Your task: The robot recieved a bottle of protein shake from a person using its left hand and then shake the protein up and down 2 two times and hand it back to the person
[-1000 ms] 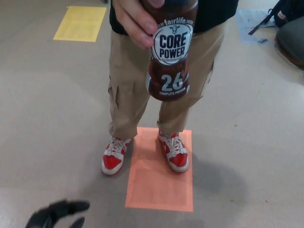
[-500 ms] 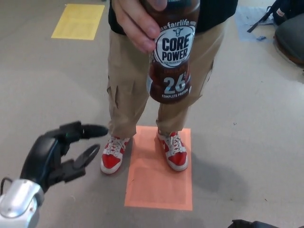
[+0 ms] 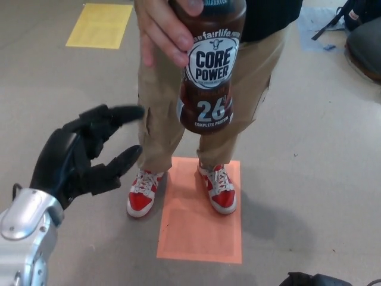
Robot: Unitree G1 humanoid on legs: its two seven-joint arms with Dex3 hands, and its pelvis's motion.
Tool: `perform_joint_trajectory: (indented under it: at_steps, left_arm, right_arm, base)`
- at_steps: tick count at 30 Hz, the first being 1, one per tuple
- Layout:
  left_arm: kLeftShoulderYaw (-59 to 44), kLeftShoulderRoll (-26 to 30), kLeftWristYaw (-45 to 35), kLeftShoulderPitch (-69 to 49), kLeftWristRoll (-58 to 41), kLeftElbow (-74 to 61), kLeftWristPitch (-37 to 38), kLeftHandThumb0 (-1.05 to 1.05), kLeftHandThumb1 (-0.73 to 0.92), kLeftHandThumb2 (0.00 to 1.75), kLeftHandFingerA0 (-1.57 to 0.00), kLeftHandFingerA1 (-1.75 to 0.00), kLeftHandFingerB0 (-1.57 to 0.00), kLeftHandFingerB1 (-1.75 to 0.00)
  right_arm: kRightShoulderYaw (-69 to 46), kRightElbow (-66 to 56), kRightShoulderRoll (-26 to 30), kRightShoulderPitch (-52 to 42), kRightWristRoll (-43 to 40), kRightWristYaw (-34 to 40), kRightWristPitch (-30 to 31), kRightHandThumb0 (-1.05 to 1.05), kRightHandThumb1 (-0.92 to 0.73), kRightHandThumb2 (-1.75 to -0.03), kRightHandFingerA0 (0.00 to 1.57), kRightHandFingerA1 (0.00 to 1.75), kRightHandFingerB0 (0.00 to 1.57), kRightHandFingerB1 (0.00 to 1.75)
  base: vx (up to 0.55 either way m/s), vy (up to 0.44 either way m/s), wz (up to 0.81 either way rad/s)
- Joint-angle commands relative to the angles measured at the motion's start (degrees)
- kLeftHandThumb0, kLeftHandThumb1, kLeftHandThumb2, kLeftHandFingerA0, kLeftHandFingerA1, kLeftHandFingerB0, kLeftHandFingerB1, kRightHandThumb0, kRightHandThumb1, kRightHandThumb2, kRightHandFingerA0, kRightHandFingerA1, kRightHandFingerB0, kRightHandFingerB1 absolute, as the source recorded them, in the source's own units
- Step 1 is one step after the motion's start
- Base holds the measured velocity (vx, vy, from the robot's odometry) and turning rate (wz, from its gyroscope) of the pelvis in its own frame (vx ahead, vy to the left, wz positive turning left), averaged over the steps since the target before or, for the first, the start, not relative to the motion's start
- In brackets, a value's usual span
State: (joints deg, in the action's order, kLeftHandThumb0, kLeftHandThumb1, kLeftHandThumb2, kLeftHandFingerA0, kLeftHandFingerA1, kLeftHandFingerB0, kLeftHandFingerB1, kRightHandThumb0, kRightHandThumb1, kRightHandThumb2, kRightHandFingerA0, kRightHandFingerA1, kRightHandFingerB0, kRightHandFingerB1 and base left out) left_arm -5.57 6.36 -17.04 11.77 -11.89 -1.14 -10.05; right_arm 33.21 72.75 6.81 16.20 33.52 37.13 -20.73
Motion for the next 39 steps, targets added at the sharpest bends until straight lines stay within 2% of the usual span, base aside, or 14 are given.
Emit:
perform_joint_trajectory:
  at_steps: [1, 7, 8, 11, 12, 19, 20, 23, 24, 30, 31, 34, 35, 39]
  left_arm:
    - [0.20, 3.80, -0.84, 6.76, -13.28, -10.87, -32.74, -0.56, 0.36, 0.71, -0.07, -0.29, -0.06, -0.11]
    - [3.12, 5.22, -1.36, 9.32, -11.79, -14.72, -36.97, -0.74, 0.45, 0.79, 0.00, -0.03, 0.00, 0.00]
    - [3.59, 5.55, -1.49, 9.78, -11.62, -15.15, -37.86, -0.72, 0.51, 0.56, 0.00, 0.00, 0.00, 0.00]
    - [4.55, 5.79, -1.89, 11.62, -12.50, -16.05, -41.04, -0.76, 0.45, 0.79, 0.00, 0.00, 0.00, 0.00]
    - [4.70, 5.65, -2.01, 12.12, -12.82, -15.96, -41.79, -0.73, 0.50, 0.56, 0.00, 0.00, 0.00, 0.00]
    - [5.32, 3.42, -0.60, 16.34, -15.80, -16.89, -49.95, -0.74, 0.48, 0.55, 0.00, 0.00, 0.00, 0.00]
    - [5.54, 3.40, -0.55, 16.77, -15.79, -17.08, -50.50, -0.75, 0.44, 0.80, 0.00, 0.00, 0.00, 0.00]
    - [6.45, 3.08, -0.29, 18.67, -15.81, -17.93, -52.63, -0.76, 0.44, 0.81, 0.00, 0.00, 0.00, 0.00]
    - [7.05, 3.26, -0.55, 19.16, -15.74, -18.25, -52.77, -0.77, 0.51, 0.56, 0.00, 0.00, 0.00, 0.00]
    - [8.59, 2.69, -0.49, 22.58, -15.84, -19.38, -55.62, -0.76, 0.52, 0.56, 0.00, 0.00, 0.00, 0.00]
    - [9.11, 2.69, -0.74, 23.71, -15.80, -19.44, -56.29, -0.79, 0.46, 0.81, 0.00, 0.00, 0.00, 0.00]
    - [10.25, 3.55, -1.74, 25.12, -15.24, -19.72, -55.89, -0.82, 0.48, 0.83, 0.00, 0.00, 0.00, 0.00]
    - [10.19, 3.58, -1.77, 25.62, -15.27, -19.63, -56.22, -0.77, 0.54, 0.57, 0.00, 0.00, 0.00, 0.00]
    - [8.75, 2.82, -0.98, 27.85, -16.07, -19.26, -58.76, -0.73, 0.53, 0.57, 0.00, 0.00, 0.00, 0.00]
  right_arm:
    - [0.18, 1.88, 0.46, 1.40, 1.84, 1.94, -1.46, -0.41, -0.74, -0.81, 0.93, 0.86, 0.79, 0.58]
    - [-0.21, 1.99, 0.50, 0.81, 1.33, 1.23, -1.96, -0.42, -0.75, -0.77, 0.93, 0.89, 0.78, 0.55]
    - [-0.21, 1.98, 0.40, 0.79, 1.31, 1.07, -1.59, -0.43, -0.74, -0.75, 0.93, 0.87, 0.78, 0.55]
    - [-0.43, 1.92, 0.24, 0.69, 1.03, 0.63, -1.39, -0.42, -0.72, -0.75, 0.94, 0.91, 0.78, 0.56]
    - [-0.39, 1.89, 0.22, 0.67, 1.09, 0.73, -1.34, -0.42, -0.74, -0.75, 0.92, 0.91, 0.77, 0.57]
    - [-0.27, 2.06, -0.13, 0.69, 1.24, 1.14, -1.34, -0.40, -0.74, -0.84, 0.96, 0.88, 0.78, 0.56]
    - [-0.24, 2.07, -0.15, 0.77, 1.26, 0.98, -1.37, -0.40, -0.74, -0.86, 0.95, 0.84, 0.77, 0.56]
    - [0.09, 2.10, -0.11, 1.13, 1.61, 0.63, -0.69, -0.42, -0.76, -0.86, 0.92, 0.81, 0.76, 0.59]
    - [0.26, 2.10, -0.05, 1.16, 1.80, 0.74, -0.70, -0.43, -0.76, -0.86, 0.91, 0.80, 0.76, 0.59]
    - [0.29, 2.21, -0.02, 1.23, 1.87, 1.11, -0.95, -0.41, -0.75, -0.86, 0.93, 0.91, 0.77, 0.58]
    - [0.08, 2.19, -0.08, 1.13, 1.66, 1.26, -1.19, -0.41, -0.75, -0.85, 0.91, 0.88, 0.77, 0.58]
    - [-0.03, 2.15, -0.14, 1.16, 1.55, 1.13, -1.14, -0.41, -0.75, -0.81, 0.92, 0.86, 0.77, 0.59]
    - [-0.09, 2.16, -0.16, 1.26, 1.50, 1.06, -1.10, -0.40, -0.75, -0.81, 0.91, 0.87, 0.77, 0.57]
    - [-0.10, 2.19, -0.06, 1.24, 1.59, 1.36, -1.25, -0.40, -0.76, -0.80, 0.92, 0.91, 0.78, 0.58]
  base:
    - [0.00, 0.000, 0.00]
    - [0.00, 0.000, 0.00]
    - [0.00, 0.000, 0.00]
    - [0.00, 0.000, 0.00]
    - [0.00, 0.000, 0.00]
    - [0.00, 0.000, 0.00]
    - [0.00, 0.000, 0.00]
    - [0.00, 0.000, 0.00]
    - [0.00, 0.000, 0.00]
    - [0.00, 0.000, 0.00]
    - [0.00, 0.000, 0.00]
    - [0.00, 0.000, 0.00]
    - [0.00, 0.000, 0.00]
    - [0.00, 0.000, 0.00]
